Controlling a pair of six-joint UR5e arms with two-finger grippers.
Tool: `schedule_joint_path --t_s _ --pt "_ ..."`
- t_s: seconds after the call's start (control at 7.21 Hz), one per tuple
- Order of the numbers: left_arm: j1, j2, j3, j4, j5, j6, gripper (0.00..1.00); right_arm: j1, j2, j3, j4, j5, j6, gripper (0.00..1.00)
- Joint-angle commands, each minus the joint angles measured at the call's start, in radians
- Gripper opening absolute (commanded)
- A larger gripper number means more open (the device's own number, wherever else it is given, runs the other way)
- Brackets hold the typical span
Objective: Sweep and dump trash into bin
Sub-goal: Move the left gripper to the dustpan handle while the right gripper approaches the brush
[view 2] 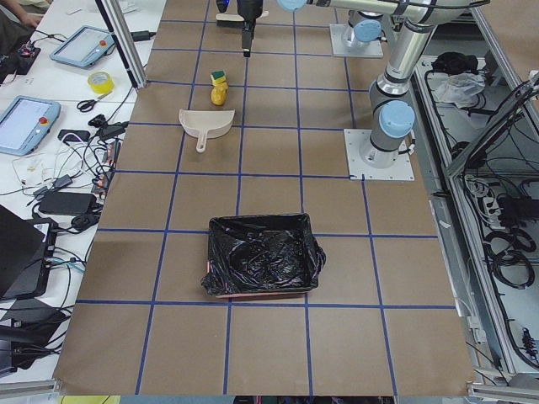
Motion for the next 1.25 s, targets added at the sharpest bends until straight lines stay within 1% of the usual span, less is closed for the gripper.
schedule_joint_path --t_s 0.0,0.14,0.28,0.42,0.55,0.69,0.83,0.97,1.11 --pt "0.004 -0.011 -0.002 0.013 0.002 0.116 1.00 -0.008 0.061 0.002 -0.018 -0.030 -0.033 1.00" --pt "0.016 -0.010 -0.014 0.026 0.002 0.264 0.99 -0.011 0.137 0.001 -0.041 -0.036 -0.044 1.00" --pt "0.056 -0.014 -0.050 0.073 -0.001 0.417 0.99 -0.014 0.202 0.010 -0.039 -0.080 -0.061 1.00" --pt "0.094 -0.020 -0.127 0.145 -0.009 0.624 0.98 -0.035 0.241 0.055 -0.104 -0.156 -0.090 1.00" --pt "0.126 -0.022 -0.214 0.287 -0.009 0.788 0.98 -0.063 0.247 0.167 -0.252 -0.153 -0.099 1.00" --pt "0.159 -0.035 -0.279 0.391 -0.011 0.992 0.99 -0.098 0.243 0.291 -0.408 -0.165 -0.152 1.00" --pt "0.177 -0.075 -0.284 0.409 -0.011 1.191 1.00 -0.176 0.243 0.369 -0.486 -0.162 -0.209 1.00" --pt "0.186 -0.135 -0.250 0.409 -0.009 1.319 1.00 -0.268 0.247 0.393 -0.517 -0.144 -0.302 1.00" --pt "0.187 -0.213 -0.189 0.406 -0.002 1.412 1.00 -0.287 0.255 0.402 -0.535 -0.143 -0.299 0.99"
